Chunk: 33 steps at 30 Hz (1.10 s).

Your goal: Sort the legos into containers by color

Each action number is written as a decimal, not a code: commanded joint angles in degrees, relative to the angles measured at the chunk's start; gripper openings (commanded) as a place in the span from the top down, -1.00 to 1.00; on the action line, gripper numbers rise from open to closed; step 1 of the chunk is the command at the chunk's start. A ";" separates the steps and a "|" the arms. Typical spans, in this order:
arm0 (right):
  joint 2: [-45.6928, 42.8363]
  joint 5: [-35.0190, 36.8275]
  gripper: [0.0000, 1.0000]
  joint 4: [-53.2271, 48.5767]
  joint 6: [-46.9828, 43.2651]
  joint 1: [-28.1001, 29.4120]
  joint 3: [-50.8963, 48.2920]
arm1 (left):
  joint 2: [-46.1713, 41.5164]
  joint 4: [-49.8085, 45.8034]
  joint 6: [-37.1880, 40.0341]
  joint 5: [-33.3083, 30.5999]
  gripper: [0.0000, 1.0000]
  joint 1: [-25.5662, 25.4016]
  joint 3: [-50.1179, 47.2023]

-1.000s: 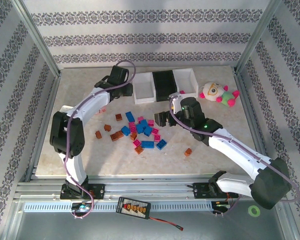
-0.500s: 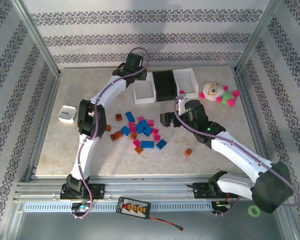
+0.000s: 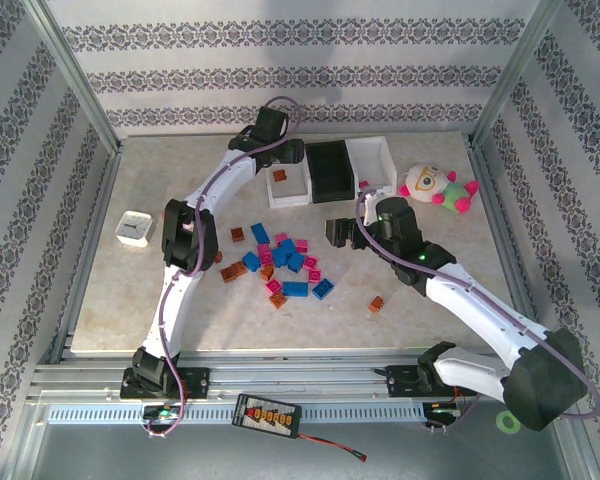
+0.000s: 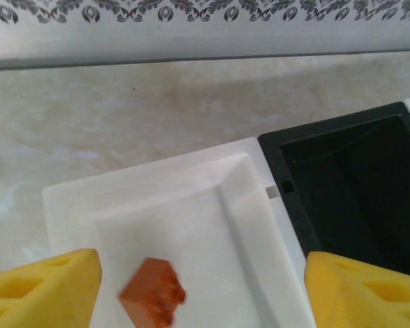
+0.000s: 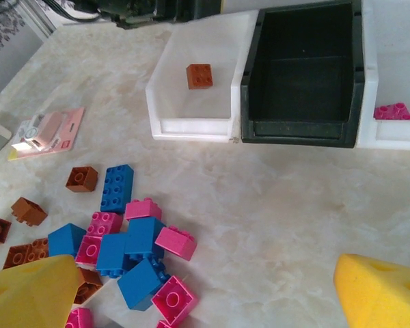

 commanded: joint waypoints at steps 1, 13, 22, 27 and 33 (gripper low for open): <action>3.86 -0.09 -0.92 -3.61 1.01 0.05 3.31 | -8.37 0.62 0.39 0.95 -0.80 -0.58 -3.35; 21.65 2.93 -0.88 -17.19 2.07 8.07 12.87 | -43.47 19.95 -0.35 0.43 -0.99 -0.51 -51.32; 32.66 5.45 -0.70 -23.82 9.92 14.23 17.66 | -69.84 21.03 16.23 10.90 -0.99 -0.66 -75.49; 37.83 4.84 -0.48 -24.52 13.32 15.74 19.87 | -80.86 16.51 26.02 16.96 -0.99 -0.88 -81.77; 40.25 5.79 -0.18 -24.39 14.70 15.77 20.60 | -85.72 10.92 30.50 24.16 -0.99 -1.95 -83.97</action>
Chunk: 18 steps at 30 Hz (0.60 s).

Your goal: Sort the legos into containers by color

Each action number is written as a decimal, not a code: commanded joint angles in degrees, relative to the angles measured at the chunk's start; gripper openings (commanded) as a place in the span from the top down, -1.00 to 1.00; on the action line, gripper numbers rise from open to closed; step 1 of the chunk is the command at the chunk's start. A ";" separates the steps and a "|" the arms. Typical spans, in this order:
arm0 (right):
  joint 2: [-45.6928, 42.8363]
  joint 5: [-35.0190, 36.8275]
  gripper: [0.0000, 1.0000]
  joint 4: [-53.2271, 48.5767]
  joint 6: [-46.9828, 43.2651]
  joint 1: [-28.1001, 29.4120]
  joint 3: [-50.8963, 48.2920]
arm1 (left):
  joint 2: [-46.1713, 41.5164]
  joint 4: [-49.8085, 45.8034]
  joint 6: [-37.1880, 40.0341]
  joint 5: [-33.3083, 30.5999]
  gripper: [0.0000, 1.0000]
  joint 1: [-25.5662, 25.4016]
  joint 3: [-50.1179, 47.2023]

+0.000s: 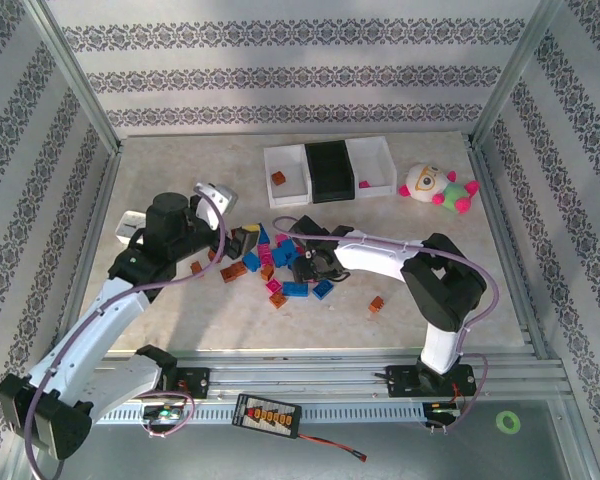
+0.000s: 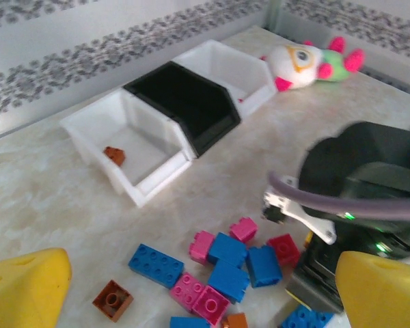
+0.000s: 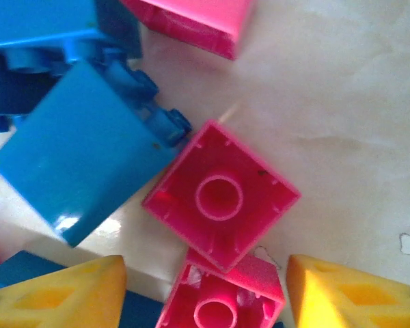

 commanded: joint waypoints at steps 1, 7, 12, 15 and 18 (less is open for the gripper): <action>1.30 1.90 -0.14 -1.61 1.77 0.19 1.99 | -1.23 -4.21 5.63 6.55 -0.99 -1.40 -1.80; 1.14 2.68 0.30 -1.94 0.80 0.17 2.13 | -1.74 -1.30 5.31 5.57 -0.99 -2.41 -4.07; -1.16 3.37 0.49 -2.14 0.77 -0.10 1.26 | -1.09 -0.24 5.80 5.87 -0.99 -3.09 -4.38; -3.87 3.44 0.49 -1.85 1.14 -0.52 0.91 | -0.23 0.06 6.05 5.79 -0.99 -3.87 -4.36; -7.76 3.56 0.49 -0.74 1.63 -1.64 0.54 | 1.13 1.54 5.84 5.26 -0.99 -5.46 -4.30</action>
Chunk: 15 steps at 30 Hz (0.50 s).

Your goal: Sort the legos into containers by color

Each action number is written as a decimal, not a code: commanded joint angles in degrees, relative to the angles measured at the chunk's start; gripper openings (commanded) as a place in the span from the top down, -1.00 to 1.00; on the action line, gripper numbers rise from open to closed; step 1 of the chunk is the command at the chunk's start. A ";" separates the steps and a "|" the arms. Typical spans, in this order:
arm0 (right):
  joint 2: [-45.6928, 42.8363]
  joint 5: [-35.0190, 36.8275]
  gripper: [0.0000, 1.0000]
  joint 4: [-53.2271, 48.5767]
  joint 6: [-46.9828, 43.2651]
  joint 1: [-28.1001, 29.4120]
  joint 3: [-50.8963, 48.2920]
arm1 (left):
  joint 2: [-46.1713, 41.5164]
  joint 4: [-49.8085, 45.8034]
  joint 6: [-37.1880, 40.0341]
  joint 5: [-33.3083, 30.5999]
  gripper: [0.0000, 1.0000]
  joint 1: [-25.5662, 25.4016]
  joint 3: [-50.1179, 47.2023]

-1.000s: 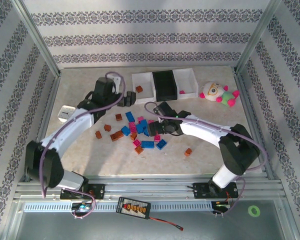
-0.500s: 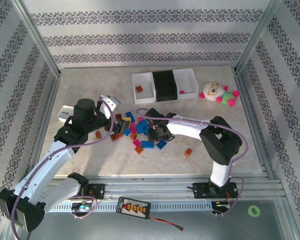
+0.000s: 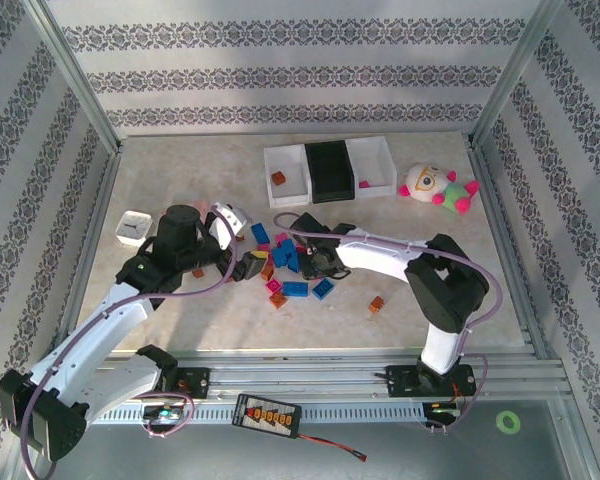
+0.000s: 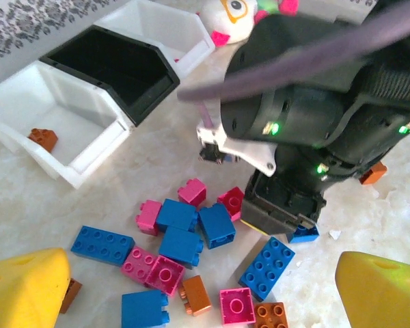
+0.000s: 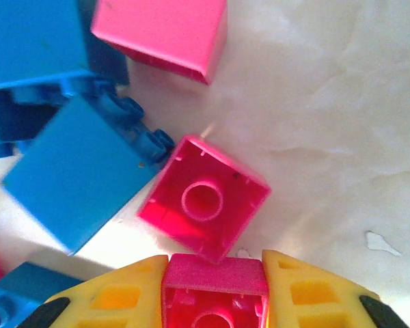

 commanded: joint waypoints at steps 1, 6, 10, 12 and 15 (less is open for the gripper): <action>-6.51 1.80 0.49 0.70 0.62 -1.69 -0.54 | 1.40 3.99 1.09 0.51 -0.99 -2.26 -0.47; -11.62 4.00 0.49 6.07 -1.64 -7.00 0.24 | 4.31 14.26 -3.67 -0.40 -0.99 -5.14 -2.90; -10.68 5.33 0.50 12.36 -5.17 -12.63 3.76 | 7.41 19.66 -5.65 -1.43 -0.99 -6.45 -3.70; -8.17 5.10 0.52 15.93 -6.39 -15.41 6.29 | 8.42 21.19 -5.96 -1.90 -0.99 -6.82 -4.03; -2.66 4.15 0.54 19.44 -7.40 -18.71 11.49 | 9.14 22.75 -6.36 -2.76 -0.99 -7.07 -4.64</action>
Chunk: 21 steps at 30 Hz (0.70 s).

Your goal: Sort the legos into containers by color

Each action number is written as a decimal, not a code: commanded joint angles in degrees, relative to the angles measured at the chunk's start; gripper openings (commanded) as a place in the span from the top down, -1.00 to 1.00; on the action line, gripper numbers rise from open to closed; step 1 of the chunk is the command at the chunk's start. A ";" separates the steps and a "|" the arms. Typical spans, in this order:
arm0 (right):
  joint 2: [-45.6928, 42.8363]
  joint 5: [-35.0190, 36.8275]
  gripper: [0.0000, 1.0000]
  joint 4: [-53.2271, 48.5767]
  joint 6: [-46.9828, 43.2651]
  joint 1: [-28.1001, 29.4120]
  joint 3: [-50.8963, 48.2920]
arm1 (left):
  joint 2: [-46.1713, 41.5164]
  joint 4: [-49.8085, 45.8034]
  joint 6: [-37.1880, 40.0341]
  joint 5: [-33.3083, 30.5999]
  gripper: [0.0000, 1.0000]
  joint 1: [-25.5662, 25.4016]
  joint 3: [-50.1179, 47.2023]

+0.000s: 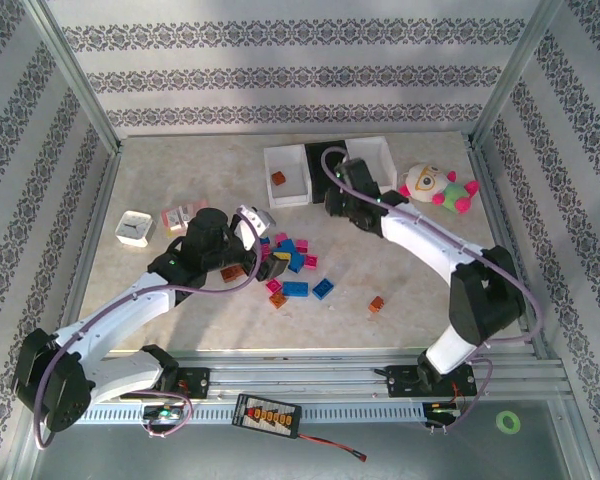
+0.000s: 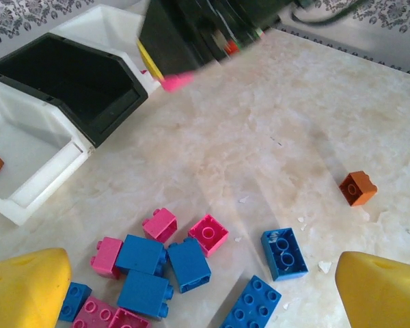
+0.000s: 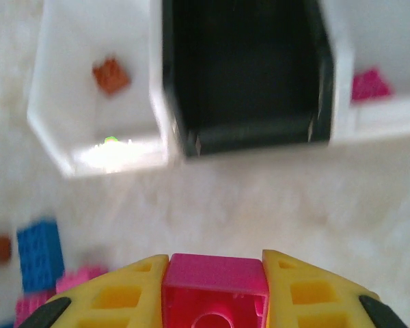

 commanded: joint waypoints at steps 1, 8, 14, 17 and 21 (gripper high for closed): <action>6.27 0.82 0.54 7.28 -2.98 -2.66 5.89 | 0.33 6.37 -1.90 -1.52 -0.99 -1.00 -0.75; 19.72 -0.66 0.55 11.18 -2.59 -6.15 17.18 | 0.42 12.46 -7.24 -8.07 -0.99 -1.25 -4.00; 27.66 -0.56 0.51 10.97 -3.57 -7.02 24.08 | 1.65 13.31 -8.15 -9.78 -0.99 -1.43 -4.12; 29.06 -1.42 0.37 10.51 -3.72 -7.45 25.41 | 1.93 12.48 -8.46 -10.66 -0.99 -1.39 -3.85; 27.48 -1.99 -0.13 10.73 -4.89 -7.55 24.70 | 3.46 8.26 -11.58 -16.46 -0.98 -1.41 -1.47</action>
